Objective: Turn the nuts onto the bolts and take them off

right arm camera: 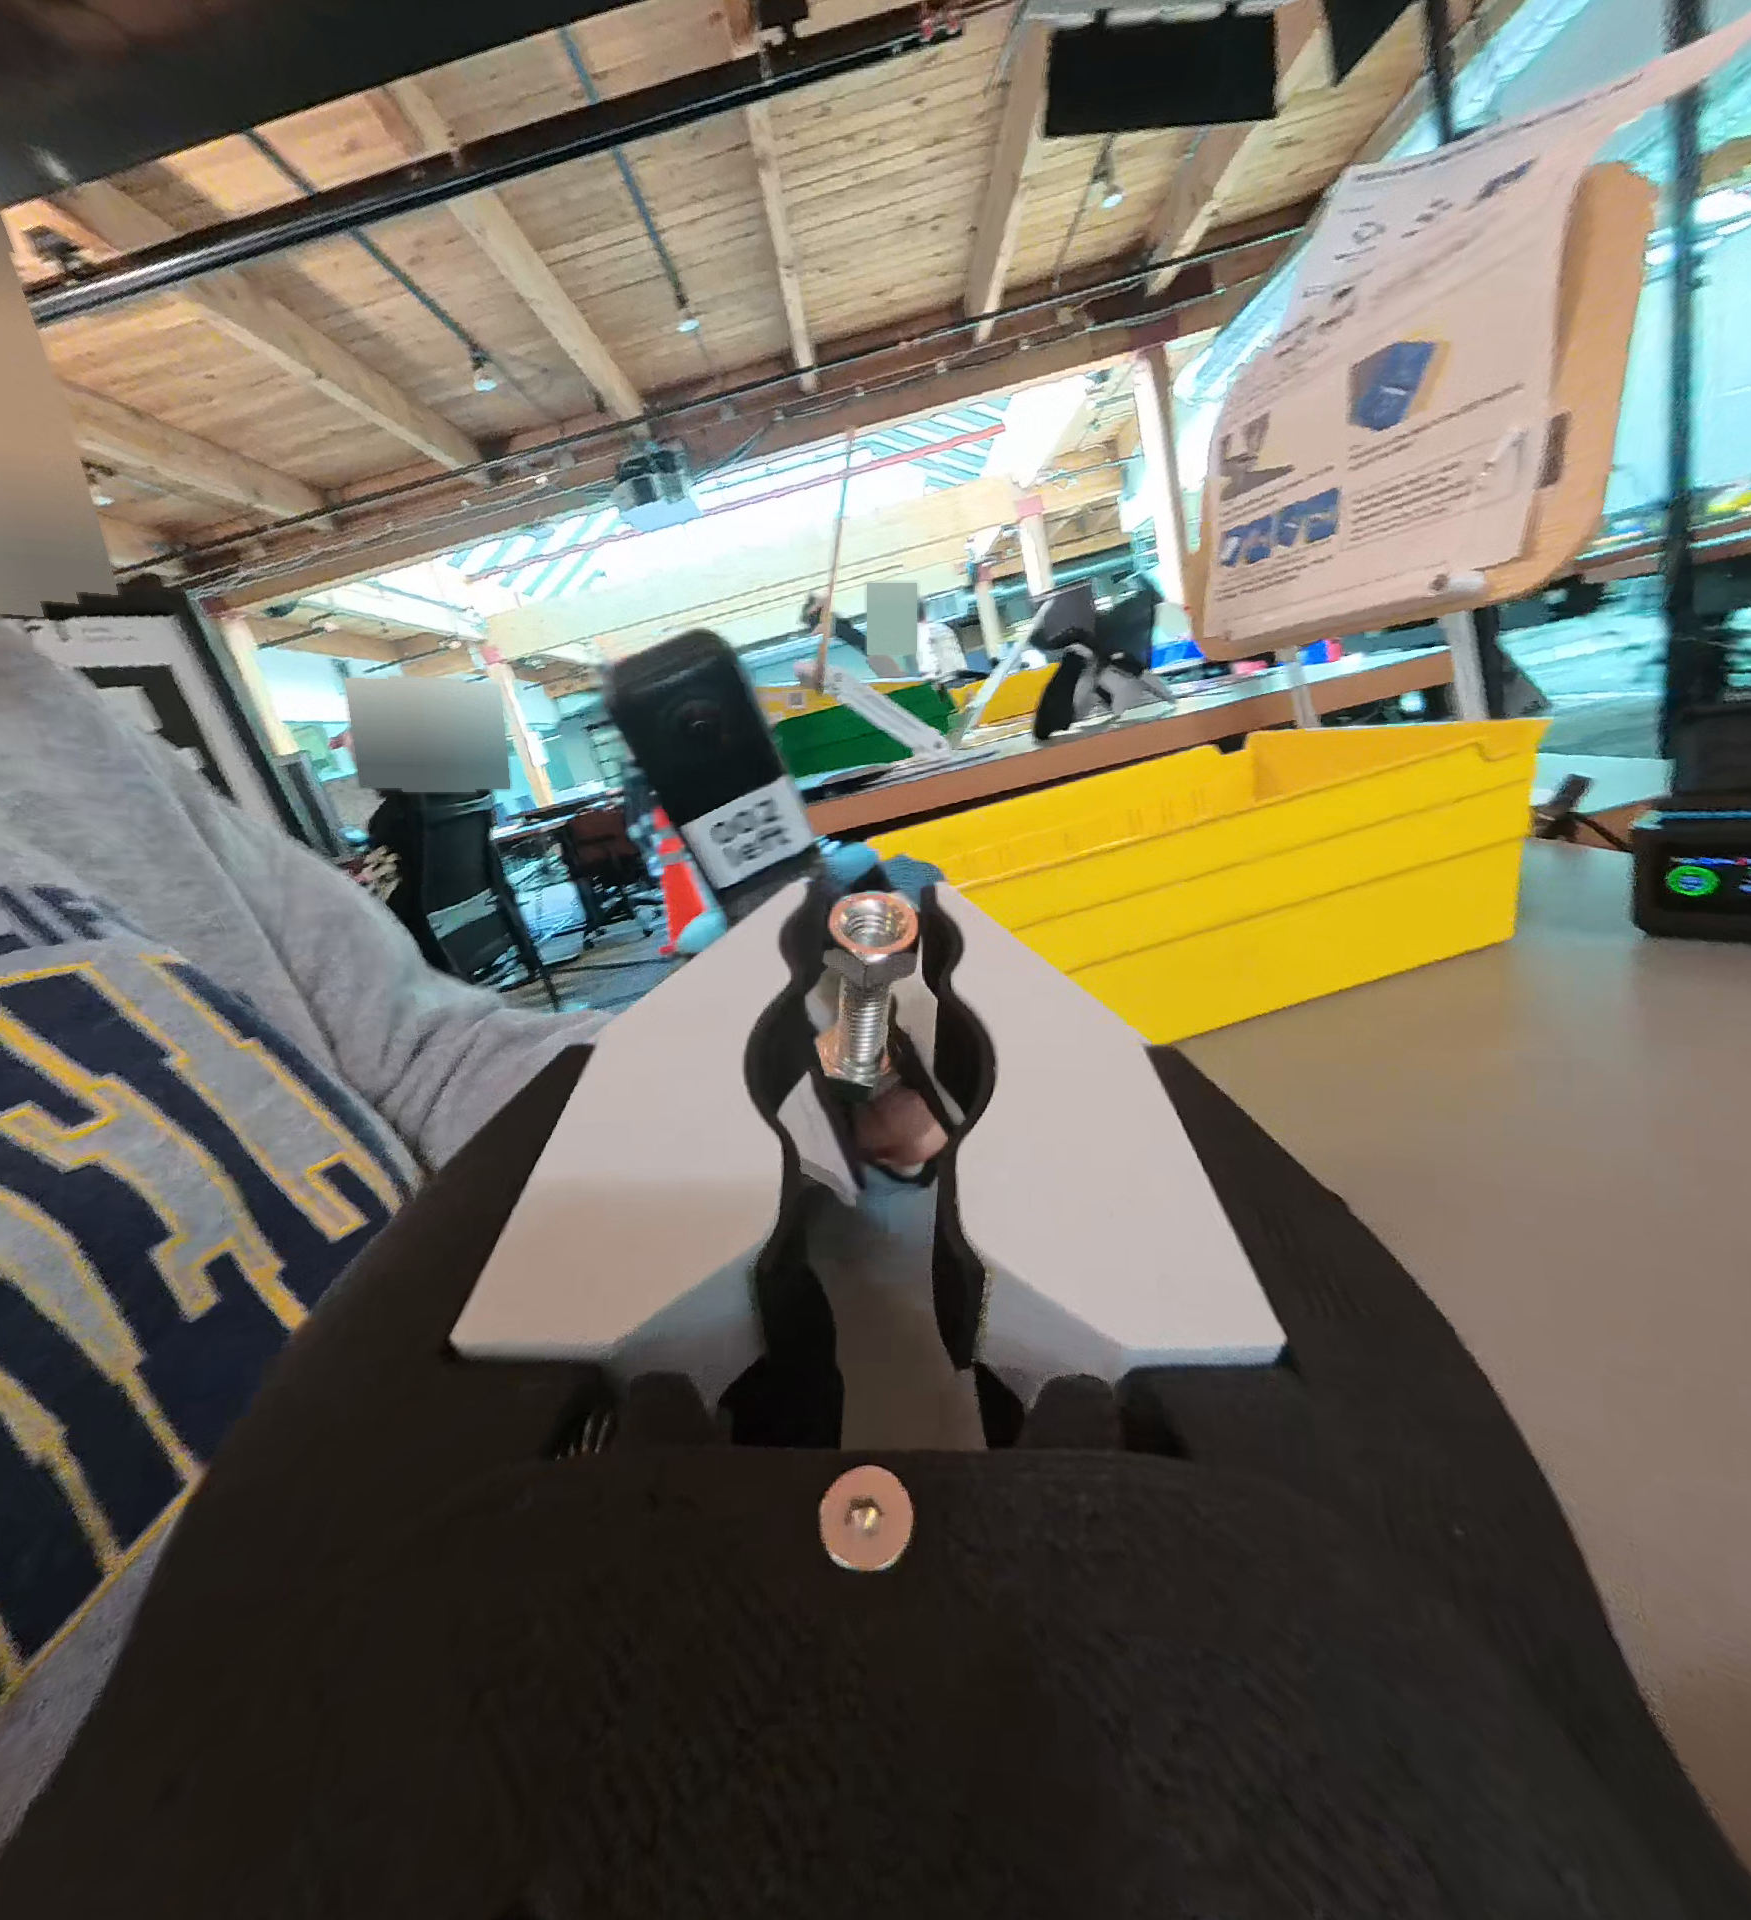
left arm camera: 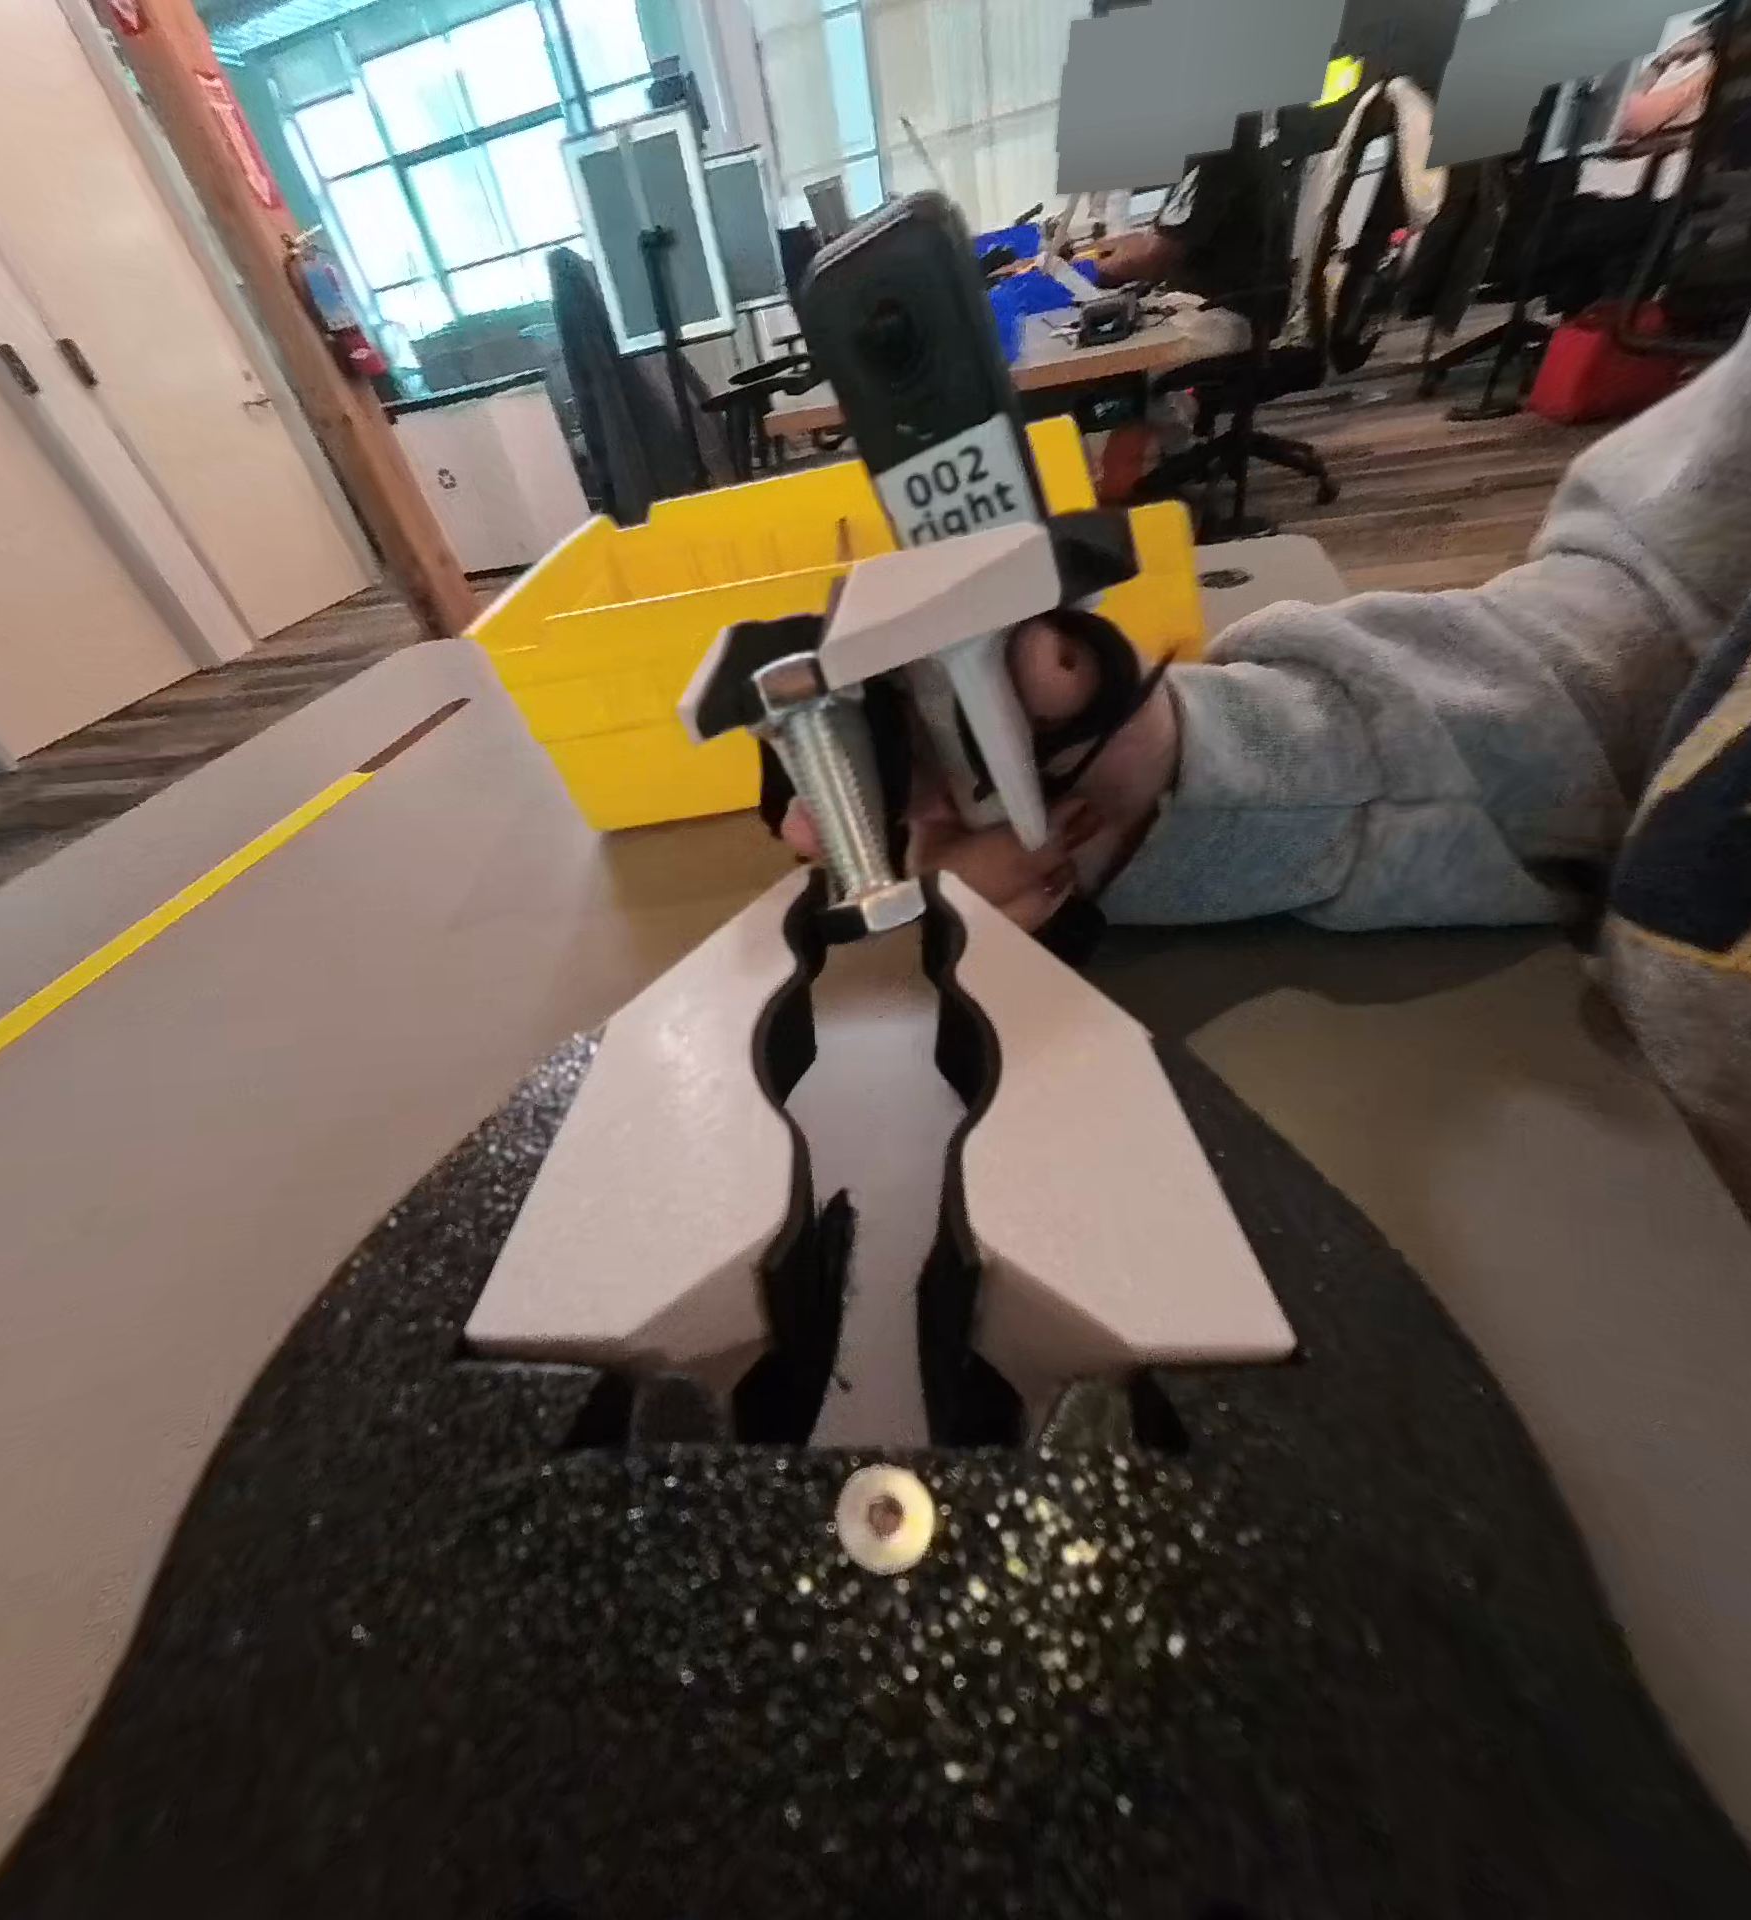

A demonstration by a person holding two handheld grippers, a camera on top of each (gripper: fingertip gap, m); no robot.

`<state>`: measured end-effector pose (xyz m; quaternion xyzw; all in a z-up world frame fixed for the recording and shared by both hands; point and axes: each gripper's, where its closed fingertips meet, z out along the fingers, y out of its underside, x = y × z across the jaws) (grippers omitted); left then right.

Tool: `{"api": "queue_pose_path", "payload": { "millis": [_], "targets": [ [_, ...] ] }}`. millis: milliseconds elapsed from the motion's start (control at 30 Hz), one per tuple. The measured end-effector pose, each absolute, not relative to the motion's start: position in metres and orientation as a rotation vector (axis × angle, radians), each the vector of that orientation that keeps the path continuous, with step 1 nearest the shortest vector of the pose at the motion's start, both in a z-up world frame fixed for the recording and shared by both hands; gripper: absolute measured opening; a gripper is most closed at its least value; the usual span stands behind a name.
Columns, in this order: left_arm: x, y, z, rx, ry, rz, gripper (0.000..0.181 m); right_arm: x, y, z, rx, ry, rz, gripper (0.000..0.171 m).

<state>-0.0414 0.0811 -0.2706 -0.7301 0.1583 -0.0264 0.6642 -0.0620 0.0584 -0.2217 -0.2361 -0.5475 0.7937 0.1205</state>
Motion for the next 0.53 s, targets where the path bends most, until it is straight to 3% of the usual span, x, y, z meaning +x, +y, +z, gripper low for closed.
{"api": "queue_pose_path", "payload": {
  "millis": [33, 267, 533],
  "targets": [
    [-0.035, 0.078, -0.268, -1.636, 0.374, -0.140, 0.016, -0.058, 0.056, -0.220, -0.656, -1.628, 2.337, 0.016],
    [-0.004, 0.051, -0.247, -1.501, 0.413, -0.673, 0.015, -0.029, 0.053, -0.202, -0.401, -1.635, 2.444, 0.017],
    [-0.051, 0.076, -0.255, -1.564, 0.278, -0.040, 0.016, -0.046, 0.075, -0.175, -0.540, -1.511, 1.878, 0.016]
  ]
}}
